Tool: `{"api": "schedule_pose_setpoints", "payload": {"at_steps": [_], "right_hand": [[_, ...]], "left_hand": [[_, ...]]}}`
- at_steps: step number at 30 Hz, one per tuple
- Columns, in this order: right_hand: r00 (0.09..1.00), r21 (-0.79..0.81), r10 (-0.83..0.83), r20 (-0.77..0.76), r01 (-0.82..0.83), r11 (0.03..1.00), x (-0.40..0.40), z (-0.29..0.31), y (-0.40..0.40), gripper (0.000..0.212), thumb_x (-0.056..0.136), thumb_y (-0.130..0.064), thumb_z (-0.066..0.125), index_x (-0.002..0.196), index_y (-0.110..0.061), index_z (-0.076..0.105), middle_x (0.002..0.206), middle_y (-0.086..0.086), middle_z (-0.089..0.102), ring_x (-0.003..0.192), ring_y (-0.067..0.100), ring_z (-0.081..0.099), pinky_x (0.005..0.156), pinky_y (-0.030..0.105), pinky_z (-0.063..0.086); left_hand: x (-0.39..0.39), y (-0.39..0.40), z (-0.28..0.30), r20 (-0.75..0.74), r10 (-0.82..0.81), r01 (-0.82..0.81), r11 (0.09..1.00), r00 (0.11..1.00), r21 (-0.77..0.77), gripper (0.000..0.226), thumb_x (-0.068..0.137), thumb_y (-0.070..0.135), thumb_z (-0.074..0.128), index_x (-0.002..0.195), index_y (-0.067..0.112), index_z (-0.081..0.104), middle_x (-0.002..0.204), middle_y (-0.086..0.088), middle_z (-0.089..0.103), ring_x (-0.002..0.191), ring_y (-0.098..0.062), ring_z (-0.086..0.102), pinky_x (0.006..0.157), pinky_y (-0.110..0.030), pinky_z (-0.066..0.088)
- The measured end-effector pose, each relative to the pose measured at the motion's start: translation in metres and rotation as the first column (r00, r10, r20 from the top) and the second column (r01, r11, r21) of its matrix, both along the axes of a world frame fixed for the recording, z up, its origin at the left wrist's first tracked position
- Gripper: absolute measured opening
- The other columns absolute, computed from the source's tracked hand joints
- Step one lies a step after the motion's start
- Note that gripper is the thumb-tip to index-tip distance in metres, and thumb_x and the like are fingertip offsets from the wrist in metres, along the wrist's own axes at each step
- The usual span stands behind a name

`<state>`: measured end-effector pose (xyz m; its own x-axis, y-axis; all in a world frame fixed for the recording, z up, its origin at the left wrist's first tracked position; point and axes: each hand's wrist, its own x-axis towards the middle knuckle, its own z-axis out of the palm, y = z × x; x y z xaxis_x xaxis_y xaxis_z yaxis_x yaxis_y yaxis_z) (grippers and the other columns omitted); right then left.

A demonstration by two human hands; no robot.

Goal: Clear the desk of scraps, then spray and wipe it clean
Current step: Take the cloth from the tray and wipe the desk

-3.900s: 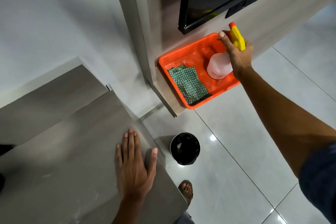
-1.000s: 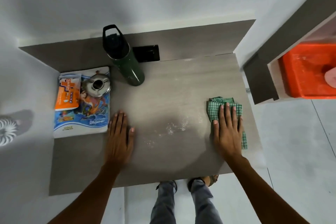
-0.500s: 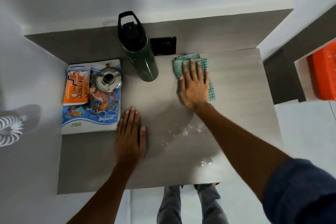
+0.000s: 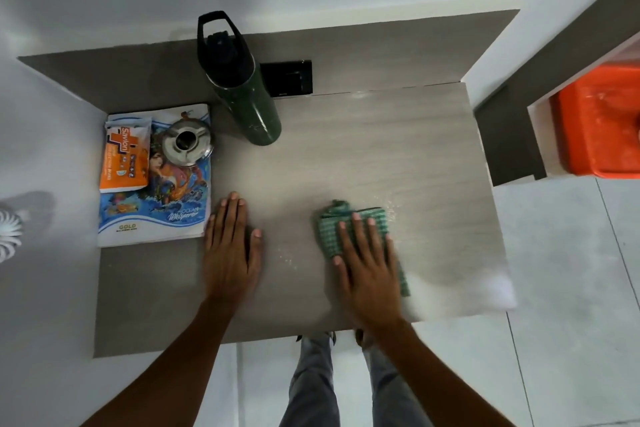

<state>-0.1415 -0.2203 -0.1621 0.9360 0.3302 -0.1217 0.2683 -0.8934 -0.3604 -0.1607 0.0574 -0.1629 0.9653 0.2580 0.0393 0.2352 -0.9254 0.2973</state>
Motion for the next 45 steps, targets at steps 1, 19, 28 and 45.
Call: {"api": "schedule_pose_setpoints", "payload": {"at_steps": [1,19,28,45], "right_hand": [[0.999,-0.016,-0.040,-0.010,0.040,0.999,0.007,0.000,-0.020,0.065,0.114,-0.050,0.032,0.174,-0.026,0.027,0.184,0.007,0.017,0.170,0.035,0.014,0.135,0.062,0.019],[0.992,0.037,0.092,-0.081,-0.090,0.995,0.003,0.001,0.111,0.066,0.117,-0.050,0.022,0.177,-0.028,0.003,0.185,0.006,-0.007,0.170,0.039,-0.010,0.135,0.067,0.000],[0.996,0.008,0.081,0.046,-0.081,0.997,-0.039,-0.005,0.001,0.063,0.117,-0.051,0.026,0.176,-0.030,0.018,0.186,0.002,0.009,0.172,0.033,0.007,0.135,0.062,0.014],[0.899,-0.063,-0.436,0.038,0.438,0.897,0.110,0.004,-0.135,0.067,0.115,-0.056,0.019,0.176,-0.028,0.014,0.185,0.004,0.012,0.172,0.033,0.006,0.136,0.062,0.012]], "left_hand": [[0.000,-0.001,0.001,0.000,0.000,0.000,1.000,1.000,-0.004,0.067,0.112,0.041,0.038,0.171,0.008,0.030,0.181,-0.008,0.027,0.170,-0.027,0.023,0.137,-0.052,0.024],[-0.001,0.002,-0.006,0.010,-0.007,0.007,1.000,1.000,0.009,0.060,0.114,0.029,0.025,0.171,0.010,0.028,0.181,-0.007,0.026,0.170,-0.024,0.020,0.139,-0.050,0.020],[-0.001,0.001,-0.002,0.010,-0.010,0.010,1.000,1.000,-0.010,0.060,0.114,0.026,0.030,0.172,0.011,0.028,0.181,-0.007,0.026,0.170,-0.024,0.021,0.137,-0.054,0.024],[-0.003,-0.001,0.000,-0.032,-0.024,0.025,0.999,0.999,0.024,0.075,0.113,0.052,0.033,0.174,0.012,0.017,0.184,-0.006,0.015,0.172,-0.024,0.012,0.140,-0.048,0.017]]}}
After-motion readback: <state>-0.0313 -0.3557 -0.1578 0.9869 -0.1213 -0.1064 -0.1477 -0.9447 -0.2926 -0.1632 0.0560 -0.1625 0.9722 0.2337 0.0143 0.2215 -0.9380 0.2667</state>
